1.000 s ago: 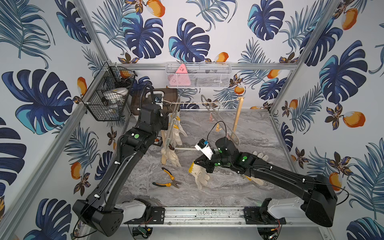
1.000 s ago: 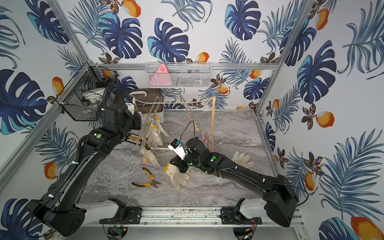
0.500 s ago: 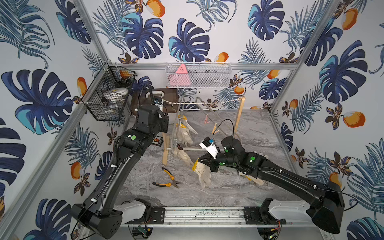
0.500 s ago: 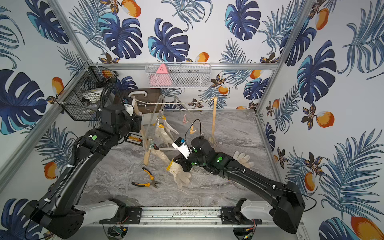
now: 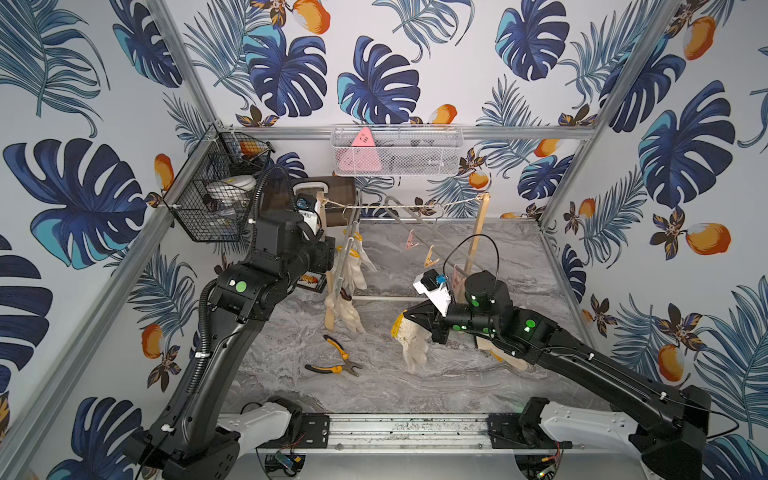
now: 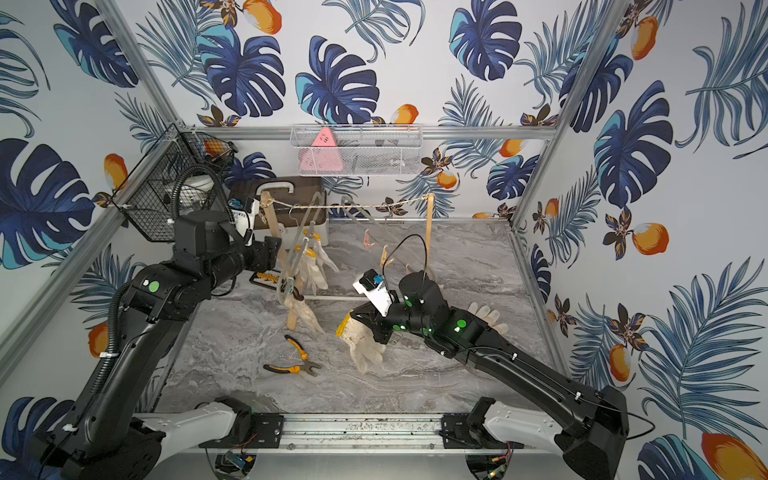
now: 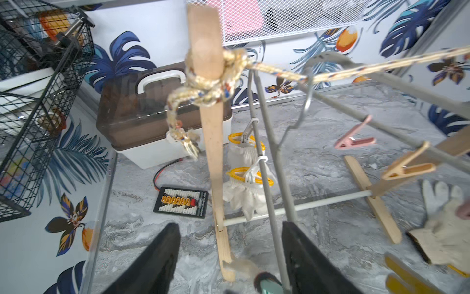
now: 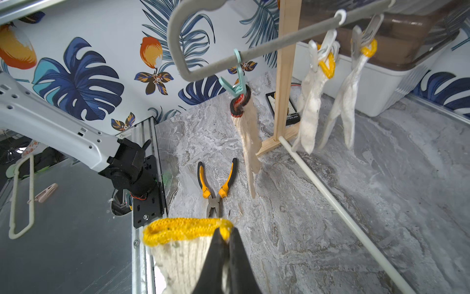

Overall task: Clip the gloves onto a hanger to dry
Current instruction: Adjust the glove at the center of the board.

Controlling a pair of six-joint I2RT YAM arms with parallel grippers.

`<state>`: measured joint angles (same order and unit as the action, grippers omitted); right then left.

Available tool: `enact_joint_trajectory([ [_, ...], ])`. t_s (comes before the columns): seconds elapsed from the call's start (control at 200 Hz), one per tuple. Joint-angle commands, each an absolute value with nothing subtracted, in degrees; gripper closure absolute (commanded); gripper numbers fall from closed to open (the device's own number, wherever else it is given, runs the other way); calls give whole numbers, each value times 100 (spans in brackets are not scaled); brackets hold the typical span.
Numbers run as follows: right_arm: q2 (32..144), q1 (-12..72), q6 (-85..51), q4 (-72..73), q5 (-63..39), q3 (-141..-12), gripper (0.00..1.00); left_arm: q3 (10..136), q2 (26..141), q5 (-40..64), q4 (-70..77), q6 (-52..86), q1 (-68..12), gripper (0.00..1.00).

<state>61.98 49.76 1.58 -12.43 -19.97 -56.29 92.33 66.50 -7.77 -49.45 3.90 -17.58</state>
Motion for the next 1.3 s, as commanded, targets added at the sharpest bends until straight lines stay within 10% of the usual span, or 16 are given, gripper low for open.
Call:
enact_joint_trajectory([
  [0.0, 6016, 4975, 319, -1043, -1756, -5677, 100, 9500, 6606, 189, -5369, 463, -1758, 30],
  [0.395, 5519, 4975, 418, 25, -673, -5645, 100, 9553, 6460, 2765, -4012, 1610, -1837, 26],
  [0.971, 6004, 4976, 493, 961, 10, -6645, 100, 9763, 7211, 2300, -3852, 1119, -3742, 29],
  [1.061, 6020, 4980, 426, 1031, -45, -6671, 100, 9738, 7290, 2224, -3902, 998, -3786, 39],
  [1.291, 5937, 4975, 468, 771, -188, -6706, 100, 9785, 7383, 1926, -4032, 614, -3788, 100],
])
